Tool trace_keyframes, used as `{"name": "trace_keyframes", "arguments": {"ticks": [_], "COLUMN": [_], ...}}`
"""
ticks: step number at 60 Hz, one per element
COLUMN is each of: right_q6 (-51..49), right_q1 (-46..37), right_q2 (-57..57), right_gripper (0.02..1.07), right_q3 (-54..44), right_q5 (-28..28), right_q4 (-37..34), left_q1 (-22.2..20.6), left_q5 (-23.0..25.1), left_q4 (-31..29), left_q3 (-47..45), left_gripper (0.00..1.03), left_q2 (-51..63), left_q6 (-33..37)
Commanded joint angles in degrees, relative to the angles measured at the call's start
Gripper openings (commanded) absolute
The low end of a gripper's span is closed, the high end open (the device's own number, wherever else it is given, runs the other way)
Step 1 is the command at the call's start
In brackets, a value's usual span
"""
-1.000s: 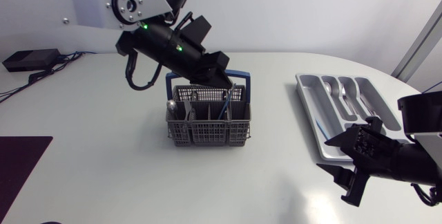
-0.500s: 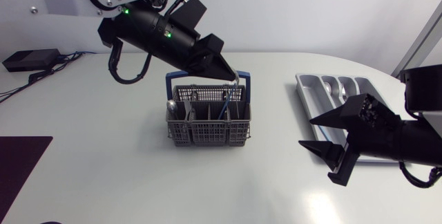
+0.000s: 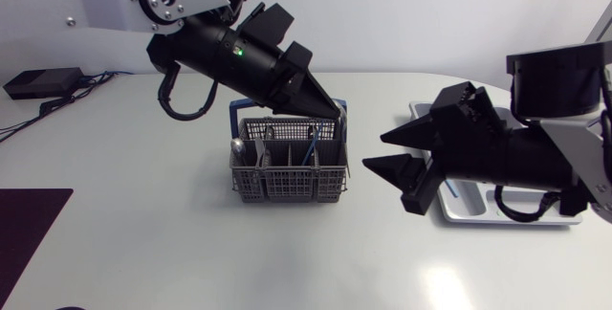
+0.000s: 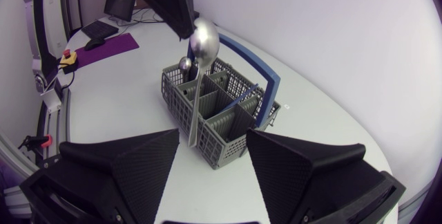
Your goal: Unload the cutlery basket into the drawer organizer.
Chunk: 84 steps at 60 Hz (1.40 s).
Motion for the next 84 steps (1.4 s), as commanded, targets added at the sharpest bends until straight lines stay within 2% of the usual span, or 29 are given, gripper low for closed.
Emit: {"name": "trace_keyframes", "arguments": {"ticks": [1,9,14,21,25,33,37,43,53,84], "right_q6": [3.7,4.2,4.1,3.9,3.7,2.7,1.6,0.8,-0.7,-0.4], "right_q1": [2.9,11.0,14.6,17.6,17.9,18.6,18.9,19.5,20.2,19.8], "right_q2": [1.3,0.8,0.8,2.3,3.6,4.9,5.1,5.7,9.4,13.2], "right_gripper": [0.73,0.71,0.61,0.6,0.55,0.55,0.48,0.48,0.42,0.32], "right_q3": [0.7,-2.8,-4.8,-6.6,-7.6,-9.5,-9.9,-10.2,-9.1,-4.7], "right_q5": [2.8,15.1,20.6,27.0,28.8,32.4,33.1,34.7,38.8,42.0], "right_q4": [2.7,10.9,15.8,21.7,25.1,30.4,31.8,33.7,37.3,39.1], "left_q1": [1.2,2.0,2.3,3.0,3.2,3.2,3.2,3.2,3.1,3.2], "left_q5": [2.1,2.9,3.1,3.9,4.0,3.9,3.9,3.9,3.9,3.9], "left_q4": [0.5,2.0,2.9,4.8,7.6,12.0,13.4,16.1,18.1,19.9], "left_q3": [1.4,1.5,1.5,1.2,0.2,-1.9,-2.6,-3.7,-4.8,-6.6], "left_gripper": [0.07,0.07,0.07,0.07,0.07,0.07,0.07,0.07,0.07,0.07], "left_q2": [1.9,2.4,2.4,2.2,1.6,-0.3,-0.9,-1.7,-2.2,-2.5], "left_q6": [-2.6,-4.8,-5.6,-7.7,-9.8,-13.3,-14.4,-16.5,-18.2,-19.6]}}
